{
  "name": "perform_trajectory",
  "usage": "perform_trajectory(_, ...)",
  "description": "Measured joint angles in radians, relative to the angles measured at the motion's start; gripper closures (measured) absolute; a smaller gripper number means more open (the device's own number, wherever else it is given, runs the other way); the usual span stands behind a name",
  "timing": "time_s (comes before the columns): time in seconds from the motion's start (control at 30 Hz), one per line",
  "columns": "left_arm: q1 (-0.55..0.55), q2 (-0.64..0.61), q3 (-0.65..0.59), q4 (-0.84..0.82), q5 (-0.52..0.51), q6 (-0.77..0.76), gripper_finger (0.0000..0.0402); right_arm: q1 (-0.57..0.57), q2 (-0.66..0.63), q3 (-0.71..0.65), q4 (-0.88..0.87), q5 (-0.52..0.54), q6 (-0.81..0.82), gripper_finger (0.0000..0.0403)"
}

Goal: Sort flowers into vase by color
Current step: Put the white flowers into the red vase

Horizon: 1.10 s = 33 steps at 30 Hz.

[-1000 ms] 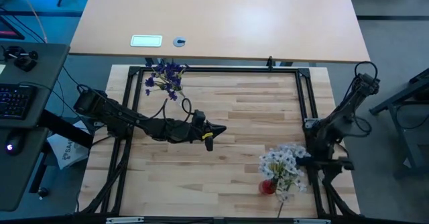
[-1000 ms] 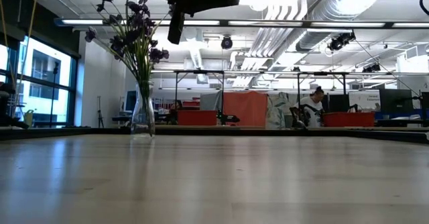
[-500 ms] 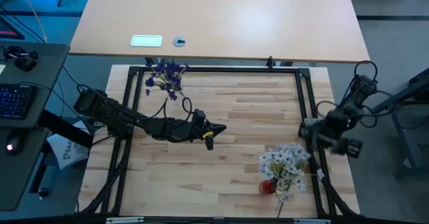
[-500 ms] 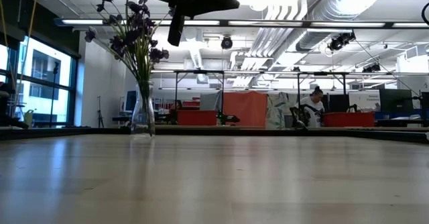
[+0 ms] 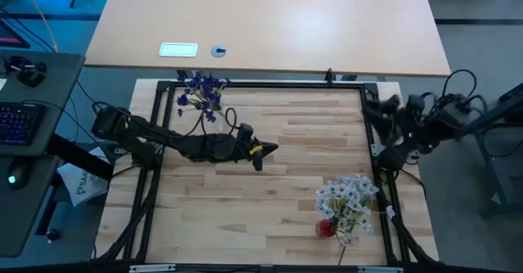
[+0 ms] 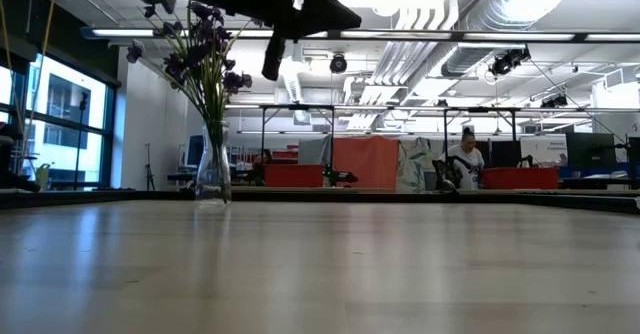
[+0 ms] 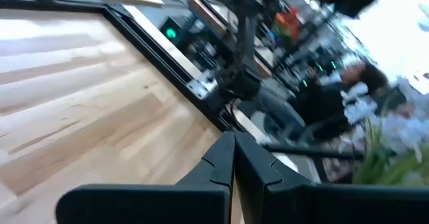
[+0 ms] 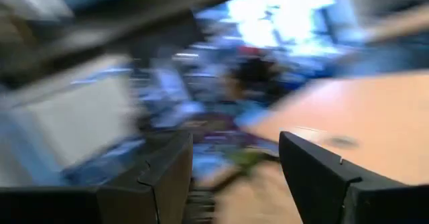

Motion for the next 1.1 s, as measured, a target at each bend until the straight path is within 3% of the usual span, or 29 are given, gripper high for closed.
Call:
perform_trajectory(0.13, 0.061, 0.000, 0.000, -0.021, 0.165, 0.051, 0.0401, -0.029, -0.016, 0.153, -0.496, 0.127, 0.342, 0.0187)
perform_trajectory(0.23, 0.104, 0.000, 0.000, -0.074, 0.254, 0.099, 0.0401, -0.060, -0.025, 0.223, -0.927, 0.136, 0.835, 0.0187)
perform_trajectory(0.37, 0.158, 0.000, 0.000, -0.144, 0.351, 0.147, 0.0401, -0.108, -0.026, 0.214, -1.388, 0.005, 1.473, 0.0187)
perform_trajectory(0.47, 0.191, 0.000, 0.000, -0.172, 0.414, 0.173, 0.0401, -0.135, -0.018, 0.142, -1.475, -0.117, 1.726, 0.0187)
perform_trajectory(0.6, 0.222, 0.000, 0.000, -0.173, 0.487, 0.192, 0.0401, -0.156, 0.023, 0.049, -1.324, -0.244, 1.723, 0.0187)
perform_trajectory(0.8, 0.238, 0.000, 0.000, -0.173, 0.504, 0.192, 0.0401, -0.255, 0.166, 0.004, -1.202, -0.497, 1.547, 0.0187)
perform_trajectory(0.97, 0.235, 0.000, 0.000, -0.173, 0.505, 0.189, 0.0401, -0.398, 0.250, 0.045, -1.173, -0.613, 1.289, 0.0187)
perform_trajectory(1.1, 0.223, 0.000, 0.000, -0.173, 0.524, 0.161, 0.0401, -0.574, 0.255, 0.078, -1.176, -0.696, 1.056, 0.0187)
